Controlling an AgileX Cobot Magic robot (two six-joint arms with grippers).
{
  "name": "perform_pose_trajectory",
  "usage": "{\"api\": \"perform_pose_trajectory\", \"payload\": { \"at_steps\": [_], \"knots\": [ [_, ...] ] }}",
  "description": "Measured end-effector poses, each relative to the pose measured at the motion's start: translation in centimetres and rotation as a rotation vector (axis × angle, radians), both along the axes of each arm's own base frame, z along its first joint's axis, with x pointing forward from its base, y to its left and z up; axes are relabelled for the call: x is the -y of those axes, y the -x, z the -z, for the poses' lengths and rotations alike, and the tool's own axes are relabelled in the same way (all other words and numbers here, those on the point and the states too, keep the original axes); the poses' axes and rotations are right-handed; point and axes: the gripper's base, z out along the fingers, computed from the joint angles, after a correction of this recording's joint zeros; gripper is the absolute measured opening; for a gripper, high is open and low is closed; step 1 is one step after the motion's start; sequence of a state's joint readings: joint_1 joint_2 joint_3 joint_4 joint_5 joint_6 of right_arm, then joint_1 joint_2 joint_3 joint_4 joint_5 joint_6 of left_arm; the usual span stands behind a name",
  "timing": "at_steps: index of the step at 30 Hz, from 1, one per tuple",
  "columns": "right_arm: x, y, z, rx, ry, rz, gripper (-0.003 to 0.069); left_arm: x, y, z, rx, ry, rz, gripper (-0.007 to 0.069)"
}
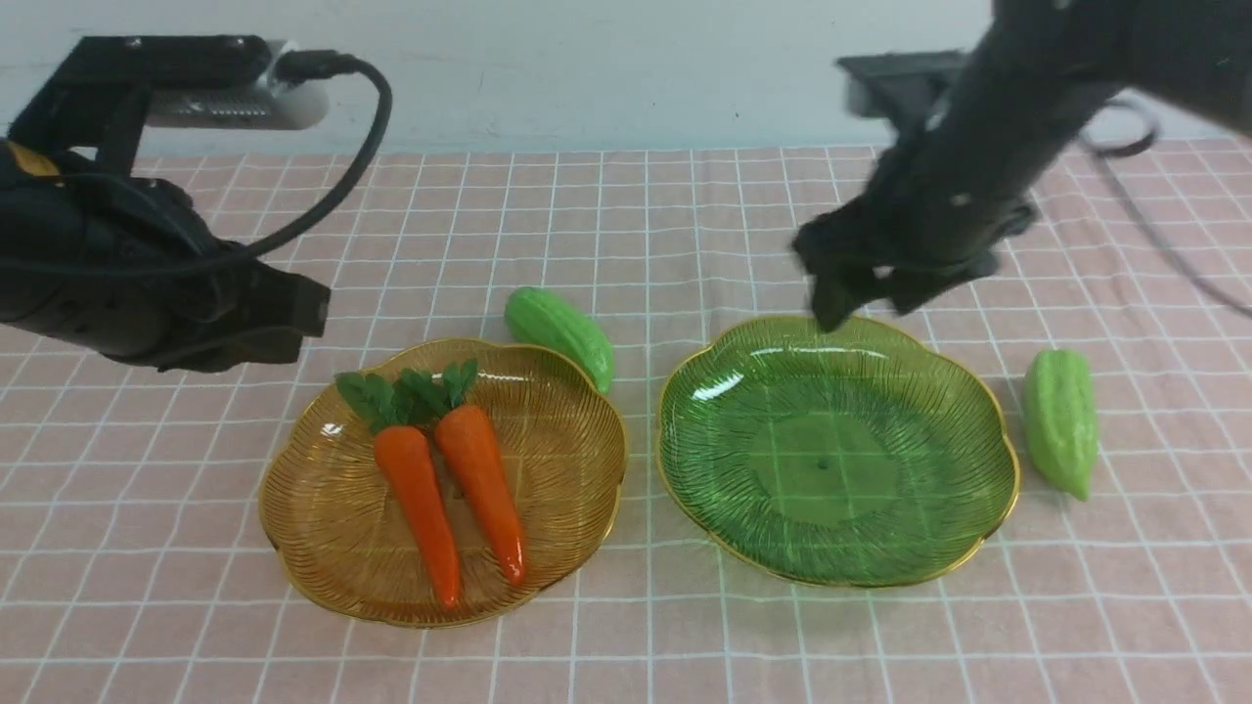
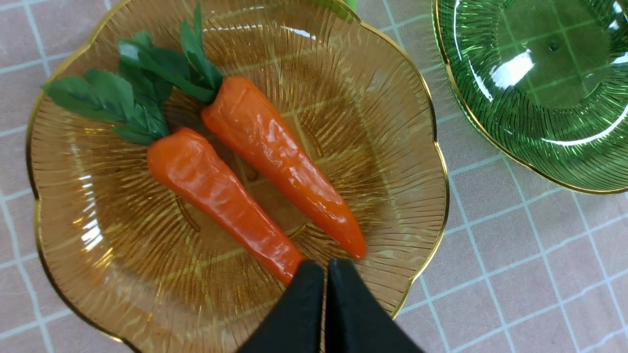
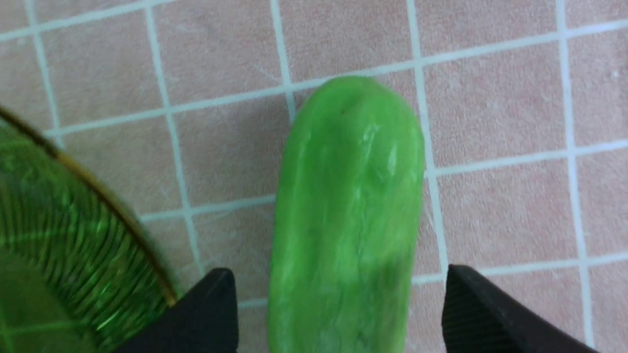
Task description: Put different types of vegetables on the plate.
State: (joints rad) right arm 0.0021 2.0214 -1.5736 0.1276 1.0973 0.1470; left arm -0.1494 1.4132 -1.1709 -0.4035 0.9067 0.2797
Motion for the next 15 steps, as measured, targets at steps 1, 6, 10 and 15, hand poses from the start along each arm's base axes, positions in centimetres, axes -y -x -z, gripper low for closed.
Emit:
{"api": "perform_pose_trajectory", "payload": {
  "at_steps": [1, 6, 10, 15],
  "knots": [
    [0.0, -0.2, 0.5, -0.002, 0.000, 0.005, 0.0503, 0.0, 0.0, 0.0, 0.000, 0.000, 0.000, -0.0003],
    [0.2, -1.0, 3.7, -0.043, 0.017, 0.018, 0.0514, 0.0, 0.2, 0.1, -0.019, -0.002, 0.008, -0.0003],
    [0.2, -1.1, 4.5, -0.055, 0.023, 0.013, 0.0406, 0.0, 0.2, 0.1, -0.023, -0.002, 0.010, -0.0003],
    [0.3, -1.6, 2.0, -0.018, 0.039, -0.008, 0.0404, 0.0, 0.1, 0.0, -0.010, 0.001, 0.004, -0.0003]
  ]
}}
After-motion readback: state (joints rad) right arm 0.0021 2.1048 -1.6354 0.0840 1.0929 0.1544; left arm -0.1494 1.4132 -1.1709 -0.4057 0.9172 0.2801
